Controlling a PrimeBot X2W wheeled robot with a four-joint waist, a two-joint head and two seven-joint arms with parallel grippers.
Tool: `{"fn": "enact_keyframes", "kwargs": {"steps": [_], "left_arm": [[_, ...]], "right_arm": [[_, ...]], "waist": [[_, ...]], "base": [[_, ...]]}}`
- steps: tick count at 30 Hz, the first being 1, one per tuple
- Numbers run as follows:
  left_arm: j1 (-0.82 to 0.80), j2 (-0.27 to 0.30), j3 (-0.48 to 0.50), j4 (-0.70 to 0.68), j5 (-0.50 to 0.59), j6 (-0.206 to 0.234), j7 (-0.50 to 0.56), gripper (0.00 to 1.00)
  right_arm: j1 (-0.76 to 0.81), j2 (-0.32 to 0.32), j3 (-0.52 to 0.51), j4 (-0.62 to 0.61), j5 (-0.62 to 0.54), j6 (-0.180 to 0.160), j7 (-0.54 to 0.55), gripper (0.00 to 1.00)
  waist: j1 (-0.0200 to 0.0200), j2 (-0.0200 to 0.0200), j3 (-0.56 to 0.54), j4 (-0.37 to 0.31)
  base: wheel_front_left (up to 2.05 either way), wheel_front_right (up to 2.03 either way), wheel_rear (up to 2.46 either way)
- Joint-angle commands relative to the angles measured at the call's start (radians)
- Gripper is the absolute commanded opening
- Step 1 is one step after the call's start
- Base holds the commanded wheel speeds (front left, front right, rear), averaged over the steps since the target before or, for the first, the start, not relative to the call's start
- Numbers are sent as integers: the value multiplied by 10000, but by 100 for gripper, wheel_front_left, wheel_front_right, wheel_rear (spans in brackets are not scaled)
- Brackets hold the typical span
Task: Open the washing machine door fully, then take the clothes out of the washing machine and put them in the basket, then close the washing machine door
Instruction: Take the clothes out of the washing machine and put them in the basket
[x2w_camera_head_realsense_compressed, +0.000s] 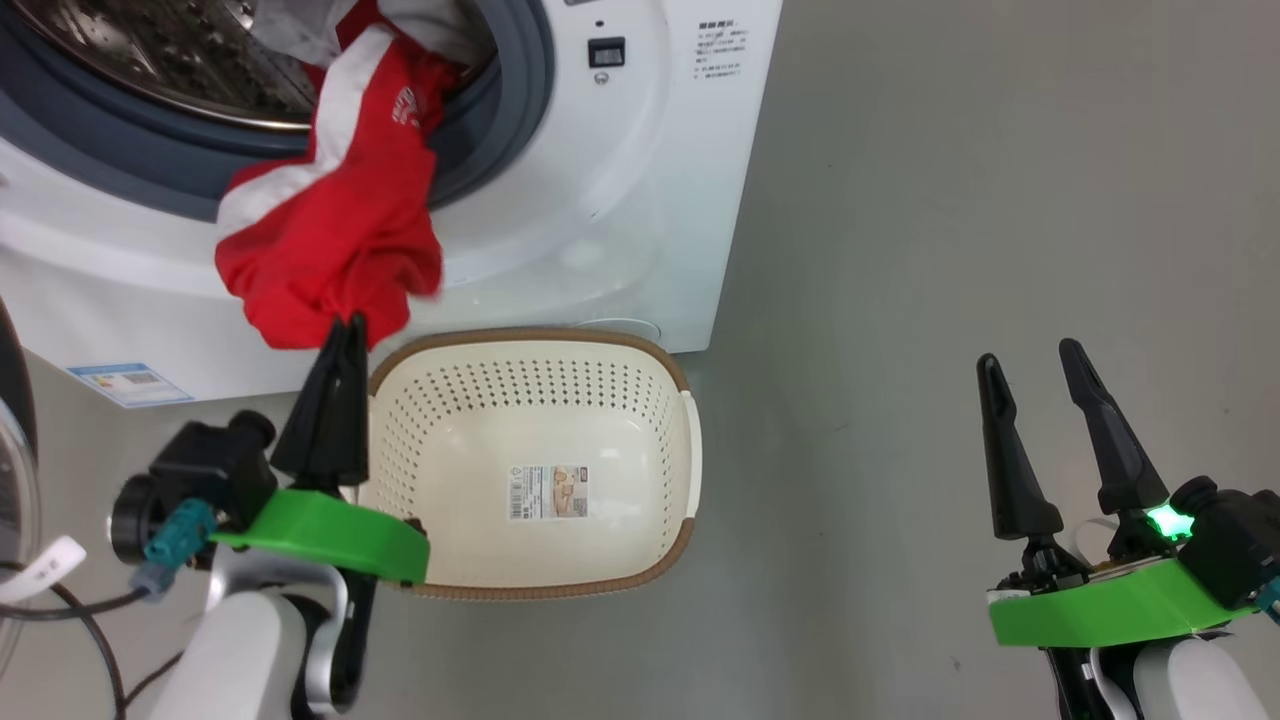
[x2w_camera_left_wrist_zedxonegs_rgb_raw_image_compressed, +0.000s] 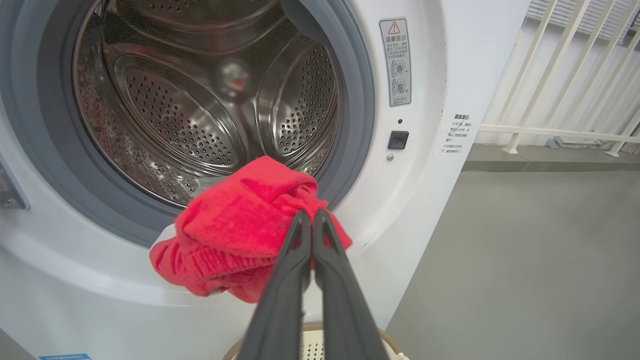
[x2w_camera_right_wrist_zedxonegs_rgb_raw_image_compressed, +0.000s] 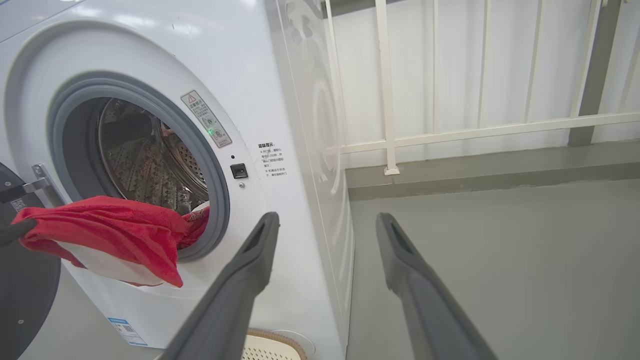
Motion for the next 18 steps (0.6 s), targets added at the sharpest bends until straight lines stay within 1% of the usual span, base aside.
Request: {"fn": "enact_keyframes", "kwargs": {"steps": [1,11,15,18], "left_arm": [[115,187,253,-354,-39,90,34,0],[740,118,28,-351,-247,33,197,0],[650,13,-84,108,-295,-46,107,0],[327,-99,-197,757,-328,-203,-16,0]], "right_arm": [[86,-73,158,-265,-39,62,-63,100],[190,-73,114,-296,25,62,-63,100],[172,-73,121,-350,53,62,-63,100],[99,-73,132,-370,34,62,-63,100]], "waist": [[0,0,-102,69],[0,0,-274,-4],[0,0,-91,-18],[0,0,128,1]], "base": [[0,0,0],[0,0,0],[0,0,0],[0,0,0]]}}
